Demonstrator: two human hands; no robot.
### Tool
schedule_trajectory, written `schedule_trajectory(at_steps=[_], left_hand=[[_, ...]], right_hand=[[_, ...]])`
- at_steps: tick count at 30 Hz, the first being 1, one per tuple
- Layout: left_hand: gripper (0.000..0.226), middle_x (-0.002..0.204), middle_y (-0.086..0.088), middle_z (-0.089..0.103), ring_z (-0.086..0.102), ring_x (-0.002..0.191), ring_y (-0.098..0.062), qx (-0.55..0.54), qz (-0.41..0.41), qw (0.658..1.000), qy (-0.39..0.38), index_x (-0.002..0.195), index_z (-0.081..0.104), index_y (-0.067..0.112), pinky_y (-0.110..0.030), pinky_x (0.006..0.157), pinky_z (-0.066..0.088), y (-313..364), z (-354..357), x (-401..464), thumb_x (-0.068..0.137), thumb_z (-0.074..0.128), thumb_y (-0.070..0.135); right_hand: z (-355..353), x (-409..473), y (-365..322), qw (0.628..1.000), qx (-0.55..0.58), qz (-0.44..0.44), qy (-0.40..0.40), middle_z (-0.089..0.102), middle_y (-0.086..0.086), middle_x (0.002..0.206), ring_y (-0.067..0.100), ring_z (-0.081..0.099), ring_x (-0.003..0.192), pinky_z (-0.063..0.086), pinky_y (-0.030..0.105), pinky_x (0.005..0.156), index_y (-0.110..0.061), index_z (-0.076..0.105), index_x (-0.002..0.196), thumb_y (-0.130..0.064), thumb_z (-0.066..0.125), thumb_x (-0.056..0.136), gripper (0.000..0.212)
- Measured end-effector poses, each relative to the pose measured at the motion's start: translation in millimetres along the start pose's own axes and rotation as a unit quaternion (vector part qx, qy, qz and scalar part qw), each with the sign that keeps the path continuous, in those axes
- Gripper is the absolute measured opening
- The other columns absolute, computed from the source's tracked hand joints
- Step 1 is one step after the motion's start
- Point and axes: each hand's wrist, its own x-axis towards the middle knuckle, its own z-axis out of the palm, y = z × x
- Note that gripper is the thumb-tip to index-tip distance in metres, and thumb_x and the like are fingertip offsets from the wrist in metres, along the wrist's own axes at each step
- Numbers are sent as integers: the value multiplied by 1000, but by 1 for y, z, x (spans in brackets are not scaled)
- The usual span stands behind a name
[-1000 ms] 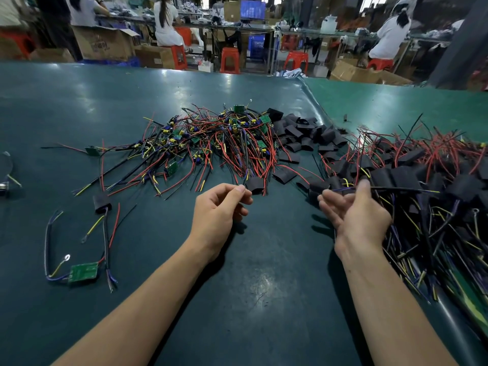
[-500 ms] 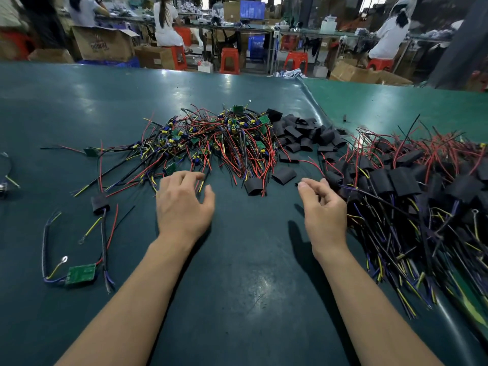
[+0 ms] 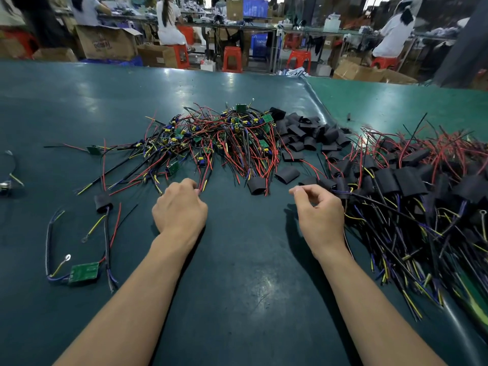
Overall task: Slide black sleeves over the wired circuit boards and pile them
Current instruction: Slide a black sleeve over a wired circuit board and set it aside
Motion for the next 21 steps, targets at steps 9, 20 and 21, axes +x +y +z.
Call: schedule_trajectory(at_steps=[9,20,21], left_hand=[[28,89,21,59,54,71,-1,-445,309,836,-90,106,58,28,-13,65,41,37,-10,-60,95,53,3],[33,71,2,59,51,66,-19,-295,346,891,4,77,64,8,-35,61,44,42,2,-54,97,52,31],[31,71,4,59,51,69,-19,-258,325,910,17,74,64,9,-36,65,45,41,3,-51,96,56,30]], right_hand=[[7,-5,-4,959,-166,-129,-190,69,-10,91,14,63,81,49,32,79,-40,25,152,-28,70,87,81],[0,8,-7,973,229,33,23,71,7,81,18,71,63,59,29,58,-3,64,88,-19,49,104,27],[-1,10,-8,955,288,52,44,70,7,80,19,71,64,59,27,60,-2,63,85,-17,51,102,26]])
